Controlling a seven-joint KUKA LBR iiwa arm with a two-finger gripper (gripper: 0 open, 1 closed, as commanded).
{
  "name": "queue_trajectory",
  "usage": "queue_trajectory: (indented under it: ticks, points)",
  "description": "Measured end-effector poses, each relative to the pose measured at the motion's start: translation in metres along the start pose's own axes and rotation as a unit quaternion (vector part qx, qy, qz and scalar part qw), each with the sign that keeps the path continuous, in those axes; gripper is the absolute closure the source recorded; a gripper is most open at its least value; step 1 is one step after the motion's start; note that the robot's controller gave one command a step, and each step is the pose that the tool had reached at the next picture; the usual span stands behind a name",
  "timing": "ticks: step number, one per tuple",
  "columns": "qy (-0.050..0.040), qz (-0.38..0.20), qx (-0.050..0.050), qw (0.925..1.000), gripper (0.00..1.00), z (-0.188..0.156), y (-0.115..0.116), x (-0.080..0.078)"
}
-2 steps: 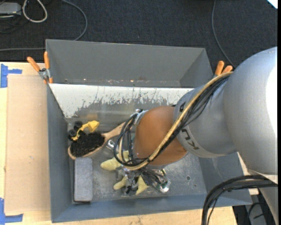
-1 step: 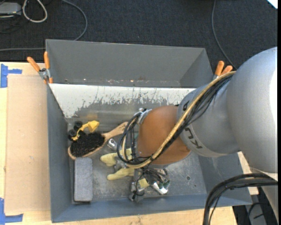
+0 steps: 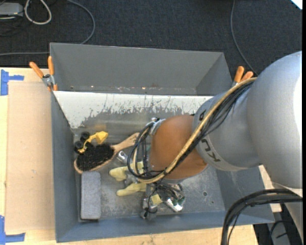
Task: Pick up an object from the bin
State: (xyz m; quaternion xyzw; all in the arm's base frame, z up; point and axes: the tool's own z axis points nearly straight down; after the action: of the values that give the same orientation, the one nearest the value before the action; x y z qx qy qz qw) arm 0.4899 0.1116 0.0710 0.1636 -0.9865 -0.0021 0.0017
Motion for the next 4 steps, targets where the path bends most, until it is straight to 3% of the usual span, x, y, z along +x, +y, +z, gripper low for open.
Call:
queue_trajectory:
  ticks: [2, 3, 4]
  points:
    - [0.0002, 0.019, -0.001, 0.9998, 0.00, 0.001, -0.014, 0.000]
    - [-0.0031, 0.021, -0.001, 0.9998, 0.00, 0.000, -0.023, 0.009]
    - [-0.0006, 0.028, -0.002, 0.9996, 1.00, 0.001, -0.020, 0.007]
